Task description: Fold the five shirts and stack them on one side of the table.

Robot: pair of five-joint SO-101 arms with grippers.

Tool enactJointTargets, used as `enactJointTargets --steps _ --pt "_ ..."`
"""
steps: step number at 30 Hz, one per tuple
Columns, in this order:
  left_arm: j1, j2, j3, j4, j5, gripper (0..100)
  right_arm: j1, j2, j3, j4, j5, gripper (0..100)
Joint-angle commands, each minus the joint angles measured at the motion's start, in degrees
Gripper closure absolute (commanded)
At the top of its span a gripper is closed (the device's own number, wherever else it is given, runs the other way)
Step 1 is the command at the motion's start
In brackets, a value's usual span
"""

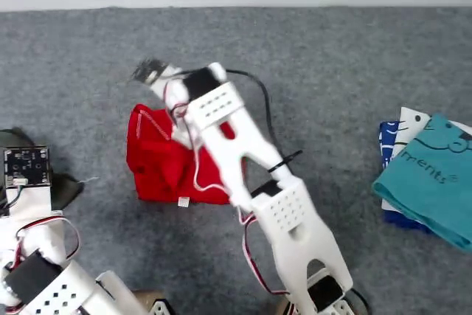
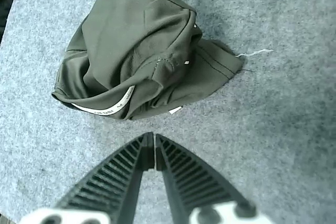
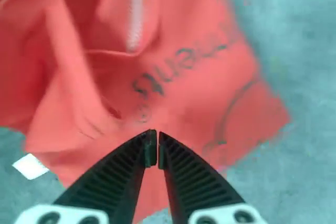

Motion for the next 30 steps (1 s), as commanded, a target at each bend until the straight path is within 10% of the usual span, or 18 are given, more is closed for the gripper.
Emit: enactJointTargets --steps 1,9,23,30 --pt "-0.26 0.00 -0.57 -1.23 -0.18 98 -7.96 0.57 -0.26 1.36 0.35 98.9" --pt "-0.18 0.00 -0.57 -1.23 -0.18 98 -19.30 1.19 -12.40 1.63 0.09 98.9" --pt "-0.09 0.00 -0.48 -1.23 1.58 98 0.48 3.21 -16.97 -2.24 6.15 98.8" --pt "-0.09 0.00 -0.48 -1.23 3.34 98 -1.01 12.18 -17.58 -14.99 8.09 98.9"
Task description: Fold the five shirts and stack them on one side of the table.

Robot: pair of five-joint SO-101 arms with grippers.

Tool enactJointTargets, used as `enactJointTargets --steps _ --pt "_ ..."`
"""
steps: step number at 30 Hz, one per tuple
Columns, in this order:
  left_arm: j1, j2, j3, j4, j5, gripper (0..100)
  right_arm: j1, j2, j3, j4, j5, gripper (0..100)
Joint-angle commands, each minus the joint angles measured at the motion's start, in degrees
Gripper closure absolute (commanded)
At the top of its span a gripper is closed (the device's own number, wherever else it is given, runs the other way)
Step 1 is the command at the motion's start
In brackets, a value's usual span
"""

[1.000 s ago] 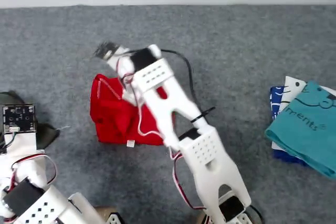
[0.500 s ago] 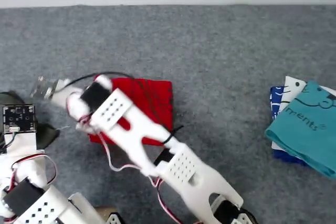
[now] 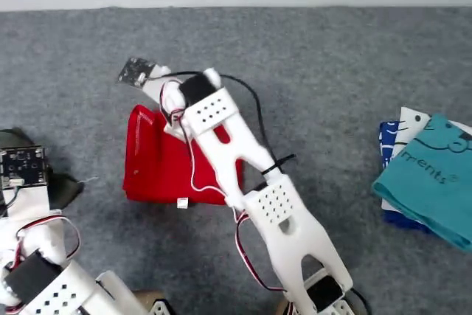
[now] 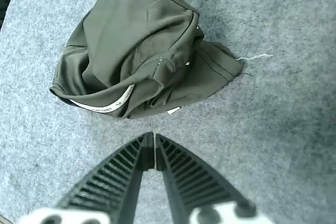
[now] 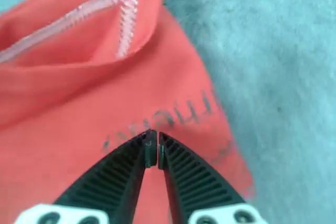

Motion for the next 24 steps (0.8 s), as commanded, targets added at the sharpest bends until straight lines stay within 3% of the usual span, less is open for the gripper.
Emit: enactJointTargets --steps 1,7,12,24 --pt "-0.09 0.00 -0.48 -1.23 0.70 98 -2.95 0.22 -3.08 -6.46 0.62 98.9" --pt "-0.09 0.00 -0.48 -1.23 0.79 98 -11.56 0.13 -5.19 -13.76 0.70 98.9" --pt "-0.09 0.00 -0.40 -1.23 0.79 98 -13.67 0.40 -8.70 -13.76 0.70 98.9" --pt "-0.09 0.00 -0.40 -1.23 0.79 98 -1.80 0.13 -13.98 -9.45 0.62 98.9"
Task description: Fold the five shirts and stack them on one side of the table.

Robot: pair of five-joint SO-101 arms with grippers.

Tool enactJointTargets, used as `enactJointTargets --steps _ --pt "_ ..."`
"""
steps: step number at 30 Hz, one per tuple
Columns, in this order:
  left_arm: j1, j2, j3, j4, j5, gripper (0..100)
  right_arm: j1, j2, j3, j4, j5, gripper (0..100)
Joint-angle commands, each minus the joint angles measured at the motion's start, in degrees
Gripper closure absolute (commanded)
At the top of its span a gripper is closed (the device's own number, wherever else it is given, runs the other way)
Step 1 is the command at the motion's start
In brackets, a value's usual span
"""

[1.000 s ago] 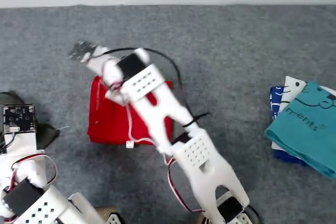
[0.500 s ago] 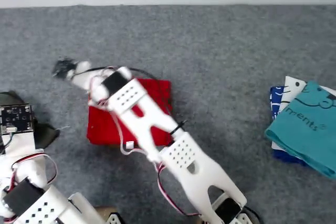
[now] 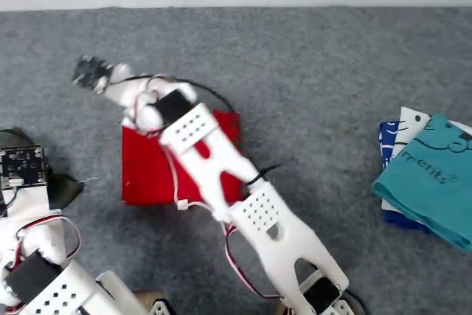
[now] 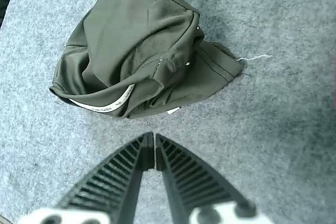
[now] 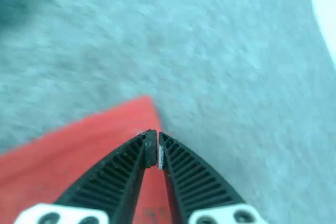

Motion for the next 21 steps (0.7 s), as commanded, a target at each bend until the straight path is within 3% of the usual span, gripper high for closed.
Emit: enactJointTargets --steps 1,10,17,21 --pt "-0.09 0.00 -0.40 -1.23 0.44 98 3.74 -1.45 -3.16 4.88 0.09 98.9" --pt "-0.09 0.00 -0.40 -1.23 0.44 98 9.71 -1.98 -2.64 22.73 -0.09 98.7" --pt "-0.09 0.00 -0.22 -1.23 0.44 98 18.86 6.81 -3.08 21.23 0.18 98.7" --pt "-0.09 0.00 -0.22 -1.23 0.44 98 20.00 8.57 -3.60 20.79 0.00 98.7"
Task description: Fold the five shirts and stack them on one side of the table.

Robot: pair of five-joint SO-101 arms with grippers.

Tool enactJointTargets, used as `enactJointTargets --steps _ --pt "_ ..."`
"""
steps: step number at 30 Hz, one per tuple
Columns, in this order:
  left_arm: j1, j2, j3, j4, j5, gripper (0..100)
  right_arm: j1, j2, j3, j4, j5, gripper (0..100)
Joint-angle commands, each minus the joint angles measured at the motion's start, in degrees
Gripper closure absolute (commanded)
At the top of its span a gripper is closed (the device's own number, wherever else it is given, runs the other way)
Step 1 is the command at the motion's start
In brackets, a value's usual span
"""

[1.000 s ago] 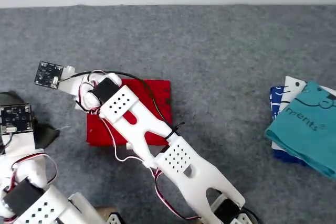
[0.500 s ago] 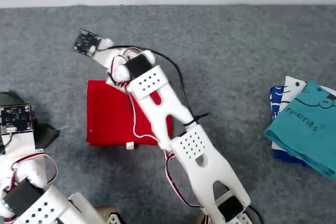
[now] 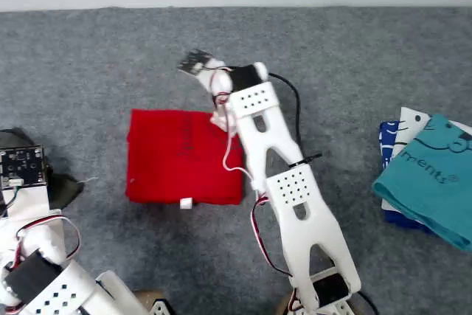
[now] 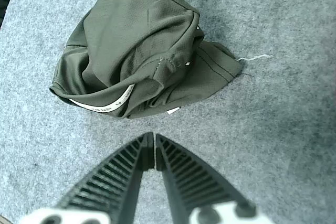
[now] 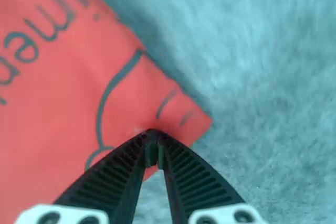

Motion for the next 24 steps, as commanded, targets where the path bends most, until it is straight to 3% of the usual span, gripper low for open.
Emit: enactJointTargets --steps 1,10,17,24 --pt "-0.09 0.00 -0.13 -1.23 0.44 98 0.66 -1.71 -4.04 0.48 0.09 98.7" --pt "-0.09 0.00 -0.13 -1.23 0.44 98 -1.36 -13.23 -4.92 3.82 -6.77 98.7" --pt "0.62 0.09 0.04 -2.11 0.44 98 -1.36 -28.53 15.82 3.82 -7.38 98.7" --pt "9.85 0.09 6.99 -11.69 0.53 98 -2.68 -43.74 40.88 3.65 -20.92 98.6"
